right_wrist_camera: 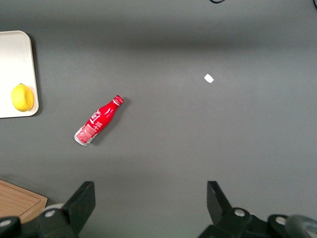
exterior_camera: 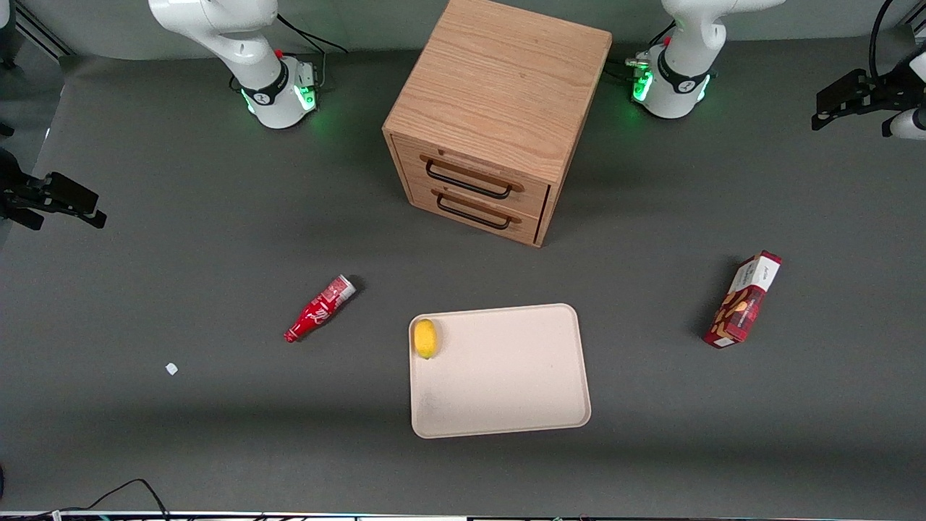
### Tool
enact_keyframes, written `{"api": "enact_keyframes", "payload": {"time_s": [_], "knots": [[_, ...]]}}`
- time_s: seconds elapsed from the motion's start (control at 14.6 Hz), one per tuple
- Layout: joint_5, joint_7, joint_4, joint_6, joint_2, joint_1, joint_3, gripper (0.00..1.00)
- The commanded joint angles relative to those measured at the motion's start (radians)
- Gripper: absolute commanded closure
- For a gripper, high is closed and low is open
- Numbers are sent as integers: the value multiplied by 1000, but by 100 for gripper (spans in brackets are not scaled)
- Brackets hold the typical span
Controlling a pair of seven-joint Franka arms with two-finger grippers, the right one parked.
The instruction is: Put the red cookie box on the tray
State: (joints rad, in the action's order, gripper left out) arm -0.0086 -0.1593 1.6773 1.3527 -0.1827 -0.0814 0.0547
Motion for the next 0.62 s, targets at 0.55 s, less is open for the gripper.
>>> {"api": "enact_keyframes", "payload": {"time_s": [0.55], "knots": [[7,17,-132,-38,67,-14,-9,0]]}}
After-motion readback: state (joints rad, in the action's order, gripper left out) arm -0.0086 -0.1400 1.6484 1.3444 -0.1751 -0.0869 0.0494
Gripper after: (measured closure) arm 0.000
